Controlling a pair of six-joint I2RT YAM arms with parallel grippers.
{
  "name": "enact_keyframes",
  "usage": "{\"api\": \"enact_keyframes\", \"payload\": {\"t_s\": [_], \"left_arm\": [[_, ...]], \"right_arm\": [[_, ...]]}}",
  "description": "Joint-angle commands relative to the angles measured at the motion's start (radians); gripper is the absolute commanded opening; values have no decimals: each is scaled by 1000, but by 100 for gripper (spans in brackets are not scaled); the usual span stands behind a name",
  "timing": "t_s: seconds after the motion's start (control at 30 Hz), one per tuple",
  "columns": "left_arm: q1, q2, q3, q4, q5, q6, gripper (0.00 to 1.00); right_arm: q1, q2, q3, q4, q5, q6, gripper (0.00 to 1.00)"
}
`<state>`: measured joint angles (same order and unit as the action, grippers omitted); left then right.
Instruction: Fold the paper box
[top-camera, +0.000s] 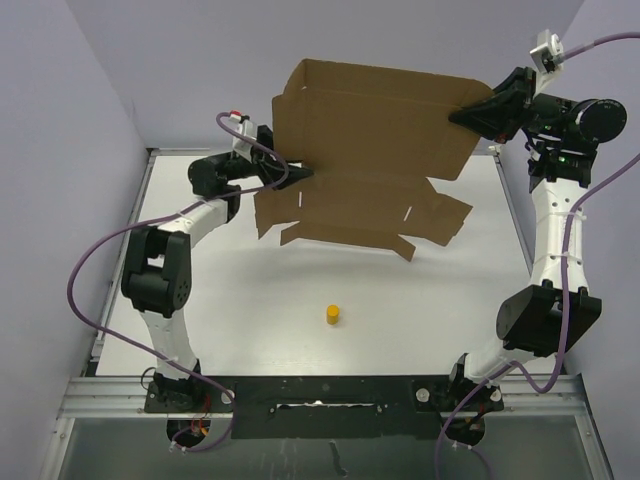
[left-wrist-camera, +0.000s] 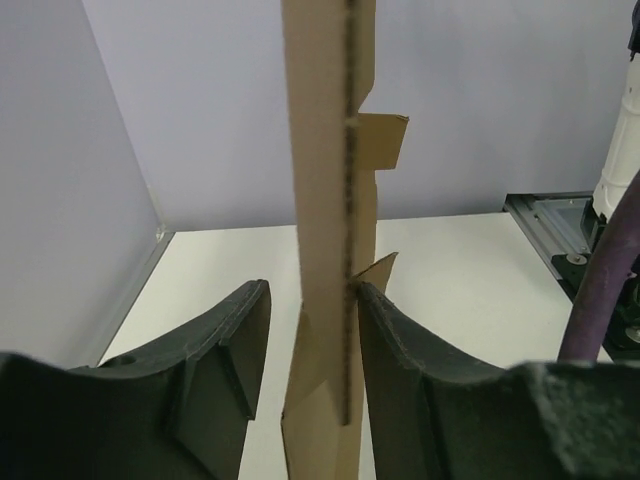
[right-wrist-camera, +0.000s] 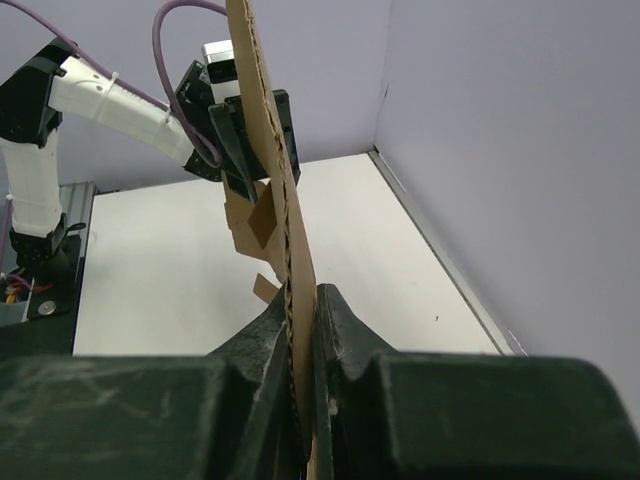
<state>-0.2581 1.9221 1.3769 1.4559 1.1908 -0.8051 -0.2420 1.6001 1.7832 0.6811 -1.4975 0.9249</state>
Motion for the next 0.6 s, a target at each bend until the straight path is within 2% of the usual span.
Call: {"api": "enact_keyframes", "payload": {"t_s": [0.0, 0.13, 0.27, 0.3, 0.33, 0.43, 0.57], "left_arm": [[-18, 37, 46, 59, -12, -5, 32], [-12, 36, 46, 61, -12, -12, 1], [5, 21, 37, 61, -38, -23, 0], [10, 14, 31, 61, -49, -29, 5], [18, 3, 18, 61, -72, -36, 18], [54, -51, -47, 62, -135, -48, 43], [163, -176, -210, 48, -269, -114, 63]], "right_arm": [[11, -43, 22, 43, 34, 32, 0], [9, -41, 21, 40, 30, 25, 0], [5, -38, 16, 17, 26, 1, 0], [1, -38, 15, 12, 28, -6, 0], [-2, -37, 15, 11, 27, -8, 0], [-19, -35, 17, 9, 30, -9, 0], [-34, -41, 17, 9, 36, -1, 0]]}}
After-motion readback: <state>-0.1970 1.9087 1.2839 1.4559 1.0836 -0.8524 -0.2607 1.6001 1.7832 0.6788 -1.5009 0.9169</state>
